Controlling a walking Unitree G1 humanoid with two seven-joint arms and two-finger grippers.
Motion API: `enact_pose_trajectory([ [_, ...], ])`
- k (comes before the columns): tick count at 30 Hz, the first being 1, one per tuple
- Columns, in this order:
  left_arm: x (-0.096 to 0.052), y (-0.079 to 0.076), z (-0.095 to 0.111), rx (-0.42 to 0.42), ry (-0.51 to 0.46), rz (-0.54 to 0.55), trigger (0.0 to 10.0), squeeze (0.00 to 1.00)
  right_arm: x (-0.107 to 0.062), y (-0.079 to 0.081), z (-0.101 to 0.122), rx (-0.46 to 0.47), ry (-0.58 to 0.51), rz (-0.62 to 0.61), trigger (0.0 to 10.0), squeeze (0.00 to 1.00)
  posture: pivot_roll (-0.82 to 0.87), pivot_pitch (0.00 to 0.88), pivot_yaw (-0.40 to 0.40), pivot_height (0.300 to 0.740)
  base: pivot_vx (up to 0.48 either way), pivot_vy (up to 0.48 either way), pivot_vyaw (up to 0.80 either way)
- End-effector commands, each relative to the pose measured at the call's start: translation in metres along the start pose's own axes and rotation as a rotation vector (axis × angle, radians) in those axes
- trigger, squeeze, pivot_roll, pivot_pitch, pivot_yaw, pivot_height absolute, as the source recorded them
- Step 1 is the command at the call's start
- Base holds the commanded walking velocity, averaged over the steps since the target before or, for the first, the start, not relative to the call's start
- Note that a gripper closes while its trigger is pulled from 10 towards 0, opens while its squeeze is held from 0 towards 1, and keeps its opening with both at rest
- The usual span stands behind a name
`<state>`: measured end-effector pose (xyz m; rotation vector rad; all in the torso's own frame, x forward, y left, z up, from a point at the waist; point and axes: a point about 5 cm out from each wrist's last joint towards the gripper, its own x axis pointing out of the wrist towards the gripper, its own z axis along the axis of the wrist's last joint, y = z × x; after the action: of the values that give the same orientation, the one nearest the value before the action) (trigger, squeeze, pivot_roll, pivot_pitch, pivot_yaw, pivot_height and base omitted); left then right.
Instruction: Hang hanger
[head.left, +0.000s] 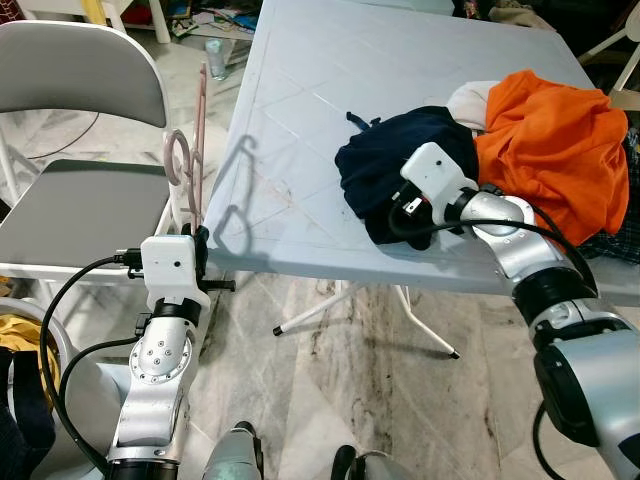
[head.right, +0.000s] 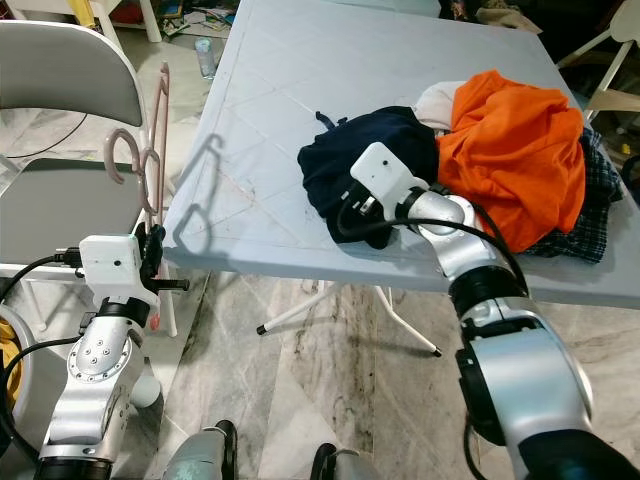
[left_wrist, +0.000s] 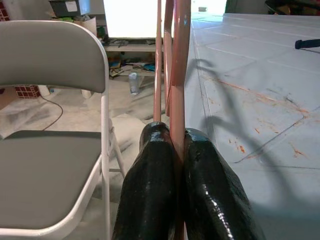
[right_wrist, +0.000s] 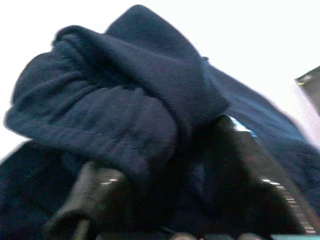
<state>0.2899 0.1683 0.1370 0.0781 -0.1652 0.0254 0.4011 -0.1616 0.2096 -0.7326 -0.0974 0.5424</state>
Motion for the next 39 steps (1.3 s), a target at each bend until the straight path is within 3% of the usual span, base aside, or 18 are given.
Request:
enact_pose_trajectory([
  [1,0.001,-0.01,-0.001,-0.013,0.001,-0.045,10.0,0.0,-0.006,-0.002,-0.008,-0.009,0.019,-0.003,10.0,1.0,0.25,0.185,-0.073,0.74,0.0,0.0,0.0],
  [8,0.001,-0.01,-0.004,-0.016,0.008,-0.051,10.0,0.0,-0.018,-0.007,-0.017,-0.007,0.044,0.035,10.0,1.0,0.24,0.18,-0.074,0.74,0.0,0.0,0.0],
  [17,0.001,-0.012,-0.006,-0.019,0.014,-0.058,10.0,0.0,-0.028,-0.002,-0.024,-0.017,0.053,0.184,10.0,1.0,0.24,0.179,-0.075,0.74,0.0,0.0,0.0],
  [20,0.001,-0.011,-0.006,-0.016,0.015,-0.058,10.0,0.0,-0.036,0.002,-0.032,0.02,0.082,0.284,10.0,1.0,0.24,0.179,-0.075,0.74,0.0,0.0,0.0],
  [27,0.001,-0.01,-0.006,-0.014,0.012,-0.052,10.0,0.0,-0.036,0.009,-0.032,0.074,0.072,0.334,10.0,1.0,0.25,0.179,-0.075,0.74,0.0,0.0,0.0],
  [29,0.001,-0.01,-0.006,-0.015,0.012,-0.053,10.0,0.0,-0.035,0.013,-0.031,0.101,0.058,0.361,10.0,1.0,0.24,0.179,-0.075,0.74,0.0,0.0,0.0],
  [31,0.001,-0.011,-0.007,-0.02,0.013,-0.057,10.0,0.0,-0.031,0.03,-0.028,0.193,0.014,0.433,10.0,1.0,0.25,0.181,-0.078,0.74,0.0,0.0,0.0],
  [35,0.001,-0.012,-0.007,-0.023,0.014,-0.058,10.0,0.0,-0.028,0.039,-0.028,0.236,0.003,0.459,10.0,1.0,0.25,0.182,-0.078,0.74,0.0,0.0,0.0],
  [39,0.001,-0.011,-0.008,-0.027,0.019,-0.055,10.0,0.0,-0.008,0.062,-0.019,0.393,-0.03,0.444,10.0,1.0,0.25,0.184,-0.079,0.74,0.0,0.0,0.0],
])
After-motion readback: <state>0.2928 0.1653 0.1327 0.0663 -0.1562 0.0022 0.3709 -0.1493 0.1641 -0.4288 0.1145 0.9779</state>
